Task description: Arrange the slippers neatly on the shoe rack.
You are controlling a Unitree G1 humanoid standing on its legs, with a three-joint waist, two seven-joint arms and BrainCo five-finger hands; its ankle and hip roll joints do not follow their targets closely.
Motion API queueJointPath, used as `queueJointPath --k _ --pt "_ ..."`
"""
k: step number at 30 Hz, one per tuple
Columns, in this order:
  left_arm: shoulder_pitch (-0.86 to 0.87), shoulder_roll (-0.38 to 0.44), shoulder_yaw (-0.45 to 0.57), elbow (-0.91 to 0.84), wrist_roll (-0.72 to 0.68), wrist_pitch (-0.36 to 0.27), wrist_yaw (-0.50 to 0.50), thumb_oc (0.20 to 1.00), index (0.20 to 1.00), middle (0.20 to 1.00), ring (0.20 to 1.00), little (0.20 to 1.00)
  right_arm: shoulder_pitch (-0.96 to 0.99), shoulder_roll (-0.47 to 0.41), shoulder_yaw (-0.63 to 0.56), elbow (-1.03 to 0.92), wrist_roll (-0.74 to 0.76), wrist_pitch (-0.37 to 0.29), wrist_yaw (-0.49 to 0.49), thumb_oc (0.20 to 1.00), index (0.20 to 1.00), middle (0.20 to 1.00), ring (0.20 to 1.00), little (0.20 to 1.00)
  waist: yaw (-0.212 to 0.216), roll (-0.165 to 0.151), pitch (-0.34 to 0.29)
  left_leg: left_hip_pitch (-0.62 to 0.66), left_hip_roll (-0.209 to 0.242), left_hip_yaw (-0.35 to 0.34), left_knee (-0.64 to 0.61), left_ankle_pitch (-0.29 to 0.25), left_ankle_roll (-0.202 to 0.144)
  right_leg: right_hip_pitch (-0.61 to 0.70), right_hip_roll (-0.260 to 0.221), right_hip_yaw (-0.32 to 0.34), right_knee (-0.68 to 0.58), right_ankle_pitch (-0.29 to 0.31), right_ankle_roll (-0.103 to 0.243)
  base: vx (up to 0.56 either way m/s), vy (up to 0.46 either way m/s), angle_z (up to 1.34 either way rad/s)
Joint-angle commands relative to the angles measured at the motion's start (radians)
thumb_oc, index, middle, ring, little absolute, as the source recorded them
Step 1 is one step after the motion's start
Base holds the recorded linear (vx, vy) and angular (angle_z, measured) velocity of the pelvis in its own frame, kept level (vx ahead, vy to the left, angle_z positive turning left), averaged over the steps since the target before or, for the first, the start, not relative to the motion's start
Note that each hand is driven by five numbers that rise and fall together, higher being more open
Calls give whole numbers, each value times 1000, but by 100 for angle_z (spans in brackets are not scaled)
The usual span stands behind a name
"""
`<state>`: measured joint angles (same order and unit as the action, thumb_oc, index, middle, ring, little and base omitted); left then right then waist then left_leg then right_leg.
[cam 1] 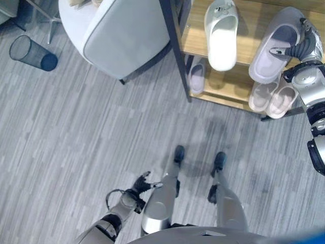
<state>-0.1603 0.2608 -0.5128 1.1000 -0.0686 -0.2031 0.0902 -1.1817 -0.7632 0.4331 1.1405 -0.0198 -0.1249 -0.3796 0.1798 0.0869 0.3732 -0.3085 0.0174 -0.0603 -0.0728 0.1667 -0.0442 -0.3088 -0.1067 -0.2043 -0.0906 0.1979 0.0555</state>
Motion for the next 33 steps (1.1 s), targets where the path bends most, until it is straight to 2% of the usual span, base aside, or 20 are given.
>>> queueJointPath --k 1,6,7,8,9,13,20,22,24,25,28,29,30,31,32,33 --pt "18 44 -37 -30 -8 -12 14 1000 1000 1000 1000 1000 -94 -104 77 -16 66 -45 -59 1000 1000 1000 1000 1000 29 -21 0 -127 -14 -12 163 -144 1 -14 -81 17 132 -152 89 38 -6 6" --pt "35 56 -58 -69 -6 -21 13 1000 1000 1000 1000 1000 -116 -120 107 63 95 -42 -39 1000 1000 1000 1000 1000 52 -13 -8 -161 -24 -26 145 -130 -2 -34 -86 -12 121 -151 91 25 -11 8" --pt "35 56 -58 -75 -7 -23 14 1000 1000 1000 1000 1000 -118 -122 113 74 89 -38 -40 711 711 711 711 711 56 -12 -9 -165 -26 -29 141 -127 -3 -36 -87 -17 119 -149 92 26 -11 16" --pt "34 58 -62 -81 -9 -25 16 1000 1000 1000 1000 1000 -119 -128 121 89 82 -34 -40 225 225 225 225 225 58 -12 -11 -171 -28 -31 139 -125 -4 -39 -89 -23 118 -149 93 26 -9 20" --pt "34 58 -65 -90 -15 -27 15 1000 1000 1000 1000 1000 -115 -133 125 106 76 -30 -39 200 200 200 200 200 60 -11 -11 -177 -29 -36 135 -121 -5 -42 -90 -28 116 -149 94 18 -12 16" --pt "36 61 -79 -112 -17 -29 14 1000 1000 1000 1000 1000 -114 -157 132 146 67 -19 -41 200 200 200 200 200 64 -9 -15 -189 -35 -43 128 -117 -6 -46 -92 -37 111 -148 98 16 -2 15" --pt "34 55 -60 -124 -33 -21 20 1000 1000 1000 1000 1000 -56 -167 43 29 95 -38 -128 200 200 200 200 200 43 -13 -7 -212 -44 -35 176 -146 -5 -55 -96 -32 125 -153 99 9 8 5" --pt "46 54 -42 -121 -27 -18 20 1000 1000 1000 1000 1000 -5 -174 1 -82 82 -50 -159 200 200 200 200 200 30 -18 -6 -209 -42 -27 195 -163 -3 -53 -94 -23 131 -160 96 41 -14 -1" --pt "61 58 10 -111 -21 -12 25 1000 1000 1000 1000 1000 128 -175 -108 -364 -9 -59 -218 200 200 200 200 200 12 -33 1 -196 -34 -10 242 -198 -3 -48 -88 2 159 -183 88 50 -66 -5" --pt "69 59 26 -114 -22 -10 25 1000 1000 1000 1000 1000 170 -170 -145 -421 -29 -61 -223 200 200 200 200 200 5 -36 3 -190 -31 -4 258 -210 -2 -48 -86 10 177 -194 84 36 -77 -24" --pt "108 80 79 -140 -26 -8 8 1000 1000 1000 1000 1000 334 -150 -252 -619 -82 -80 -188 200 200 200 200 200 -21 -36 12 -163 -11 3 307 -246 -1 -57 -74 37 275 -252 67 39 -174 -37" --pt "139 114 91 -212 -67 -21 -28 1000 1000 1000 1000 1000 390 -125 -278 -659 -90 -82 -164 200 200 200 200 200 -29 -30 18 -137 4 -2 346 -274 -4 -53 -64 47 333 -299 59 53 -233 -30" --pt "148 118 97 -213 -76 -22 -33 1000 1000 1000 1000 1000 387 -112 -267 -643 -101 -85 -154 200 200 200 200 200 -32 -33 26 -134 11 -2 397 -286 -10 -34 -60 52 338 -318 48 54 -405 -20" --pt "157 141 129 -243 -122 -30 -20 1000 1000 1000 1000 1000 363 -95 -250 -675 -101 -84 -147 200 200 200 200 200 -10 -32 86 -217 17 -58 715 -135 -43 11 -27 61 403 -358 -4 54 -348 -20" --pt "162 142 139 -253 -132 -29 -22 1000 1000 1000 1000 1000 375 -74 -253 -707 -97 -90 -146 200 200 200 200 200 -5 -41 97 -236 7 -73 769 -124 -43 36 -17 56 396 -372 -12 93 -401 -36" --pt "164 150 149 -258 -144 -26 -19 1000 1000 1000 1000 1000 409 -56 -273 -720 -90 -93 -156 200 200 200 200 200 -6 -55 104 -259 14 -57 784 -131 -40 64 -18 38 382 -383 -14 165 -261 -53"
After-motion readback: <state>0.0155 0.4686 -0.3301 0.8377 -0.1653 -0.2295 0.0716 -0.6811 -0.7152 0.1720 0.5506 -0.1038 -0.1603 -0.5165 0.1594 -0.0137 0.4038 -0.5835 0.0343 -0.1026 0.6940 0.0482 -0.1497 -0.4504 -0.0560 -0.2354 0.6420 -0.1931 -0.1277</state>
